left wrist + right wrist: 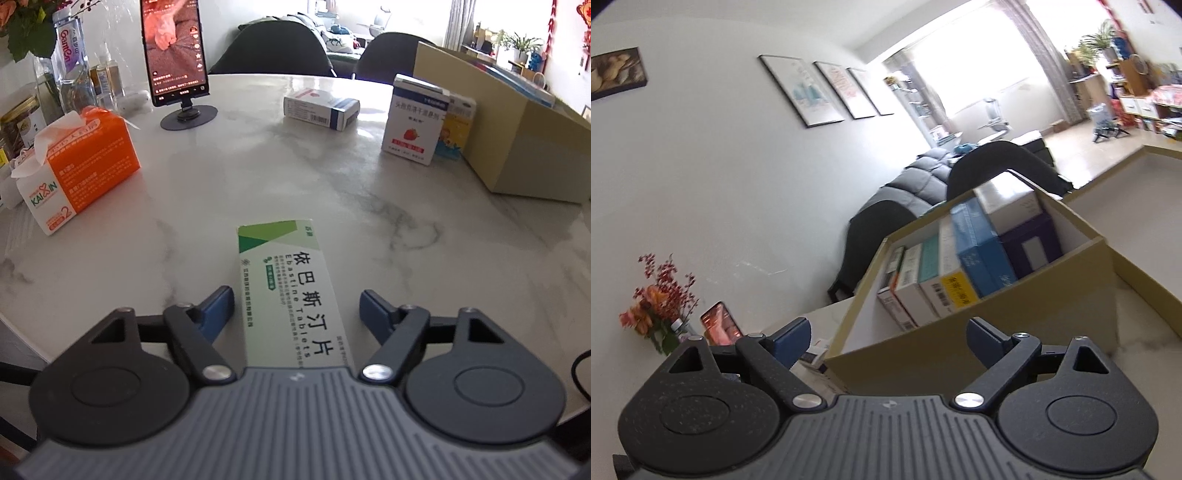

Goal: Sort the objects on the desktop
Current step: 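Close the left gripper on the Ebastine box, then lift the Ebastine box with the left gripper and carry it over the beige box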

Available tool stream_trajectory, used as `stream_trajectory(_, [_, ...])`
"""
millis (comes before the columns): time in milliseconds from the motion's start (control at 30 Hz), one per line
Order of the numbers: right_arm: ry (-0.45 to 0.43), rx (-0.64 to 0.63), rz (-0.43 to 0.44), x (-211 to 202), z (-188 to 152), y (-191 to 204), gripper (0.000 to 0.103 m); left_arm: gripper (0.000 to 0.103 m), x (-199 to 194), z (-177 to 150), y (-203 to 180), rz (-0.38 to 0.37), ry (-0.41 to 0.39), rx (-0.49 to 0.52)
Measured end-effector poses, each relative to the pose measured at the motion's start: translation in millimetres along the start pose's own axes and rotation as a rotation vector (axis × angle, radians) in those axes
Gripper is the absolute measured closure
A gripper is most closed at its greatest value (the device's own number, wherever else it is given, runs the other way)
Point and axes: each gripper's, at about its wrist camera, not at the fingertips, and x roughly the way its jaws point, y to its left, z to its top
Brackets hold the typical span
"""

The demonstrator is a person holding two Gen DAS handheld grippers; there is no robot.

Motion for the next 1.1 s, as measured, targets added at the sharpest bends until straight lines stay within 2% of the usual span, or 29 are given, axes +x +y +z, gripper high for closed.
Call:
stream_trajectory(100, [-0.012,0.023,-0.028,-4,-4,-7,0.008,0.051,0,-1,2,0.010,-0.020,-0.012])
stream_trajectory(167, [-0.009,0.034,-0.038,-5,-7,-11,0.008,0.054,0,0,4,0.009,-0.025,-0.021])
stream_trajectory(433, [0.005,0.039,-0.051,-4,-17,-14,0.008,0.055,1,4,10,-0.041,-0.037,-0.082])
stream_trajectory(633, [-0.001,0.036,-0.051,-7,-20,-11,0.008,0.055,-2,17,4,-0.077,-0.070,-0.085])
stream_trajectory(1100, [-0.011,0.038,-0.067,-12,-18,-13,0.008,0.055,1,77,-39,-0.236,-0.174,-0.060])
